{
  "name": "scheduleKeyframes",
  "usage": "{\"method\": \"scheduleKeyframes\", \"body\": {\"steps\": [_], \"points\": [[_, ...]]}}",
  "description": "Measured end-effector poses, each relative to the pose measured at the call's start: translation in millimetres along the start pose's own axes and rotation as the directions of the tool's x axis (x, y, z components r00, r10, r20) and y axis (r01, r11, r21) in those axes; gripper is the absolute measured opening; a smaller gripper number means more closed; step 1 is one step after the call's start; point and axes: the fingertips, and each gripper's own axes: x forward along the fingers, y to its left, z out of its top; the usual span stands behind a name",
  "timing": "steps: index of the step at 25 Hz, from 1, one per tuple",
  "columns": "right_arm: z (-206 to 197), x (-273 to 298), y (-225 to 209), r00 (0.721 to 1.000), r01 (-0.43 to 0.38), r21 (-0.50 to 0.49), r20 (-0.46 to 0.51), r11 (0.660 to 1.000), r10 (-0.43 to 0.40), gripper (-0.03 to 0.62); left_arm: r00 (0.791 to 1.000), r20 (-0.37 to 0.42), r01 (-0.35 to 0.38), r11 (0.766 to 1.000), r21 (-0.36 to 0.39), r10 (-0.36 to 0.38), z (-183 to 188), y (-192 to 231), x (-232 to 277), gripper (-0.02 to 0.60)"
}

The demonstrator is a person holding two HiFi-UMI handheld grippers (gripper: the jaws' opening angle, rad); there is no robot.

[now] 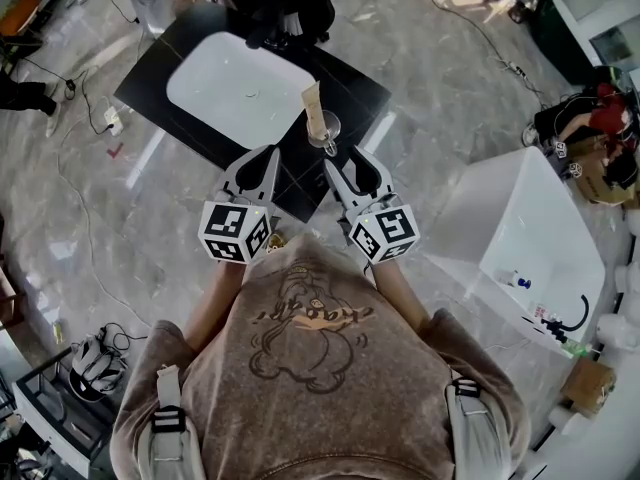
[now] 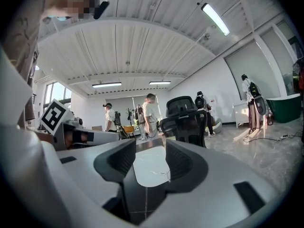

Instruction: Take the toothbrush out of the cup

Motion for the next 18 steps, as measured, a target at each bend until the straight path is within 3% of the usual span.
{"method": "scheduleKeyframes", "body": {"steps": [9, 18], "points": [[-17.1, 34.9, -17.4, 0.999, -0.002, 0.009, -0.043, 1.000, 0.003, 0.199, 1.000, -0.001, -0.013, 1.000, -0.002, 0.013, 0.5, 6.9, 0.2, 0.017], [-42.5, 89.5, -53.1, 0.993, 0.046, -0.015, -0.107, 0.999, -0.047, 0.216, 1.000, -0.017, -0.014, 1.000, -0.003, 0.014, -3.1, 9.6, 0.1, 0.018]]}}
